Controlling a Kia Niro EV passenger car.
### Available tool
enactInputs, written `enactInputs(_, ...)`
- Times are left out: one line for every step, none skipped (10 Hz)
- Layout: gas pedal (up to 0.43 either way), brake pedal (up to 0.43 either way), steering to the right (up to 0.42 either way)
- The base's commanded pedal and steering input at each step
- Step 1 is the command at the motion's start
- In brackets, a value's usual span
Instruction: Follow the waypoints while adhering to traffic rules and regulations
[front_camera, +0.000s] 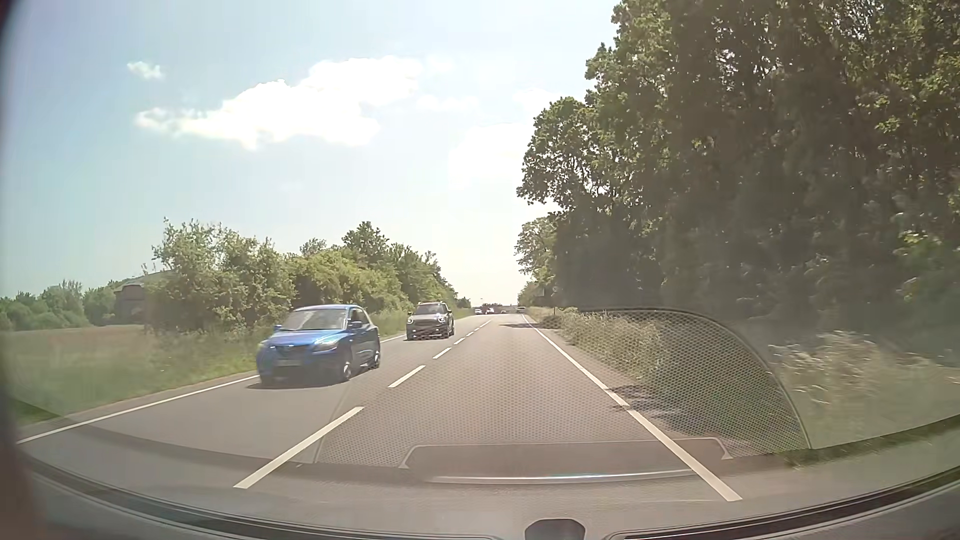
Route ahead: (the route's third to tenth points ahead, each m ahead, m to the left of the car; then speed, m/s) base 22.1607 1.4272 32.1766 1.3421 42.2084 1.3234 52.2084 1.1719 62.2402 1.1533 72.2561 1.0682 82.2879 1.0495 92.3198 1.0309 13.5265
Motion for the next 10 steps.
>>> enactInputs(0.039,0.018,0.0)
enactInputs(0.047,0.018,0.001)
enactInputs(0.047,0.018,0.0)
enactInputs(0.047,0.024,0.0)
enactInputs(0.059,0.018,0.001)
enactInputs(0.059,0.018,0.0)
enactInputs(0.059,0.018,0.001)
enactInputs(0.059,0.018,0.0)
enactInputs(0.059,0.024,0.0)
enactInputs(0.059,0.018,0.0)
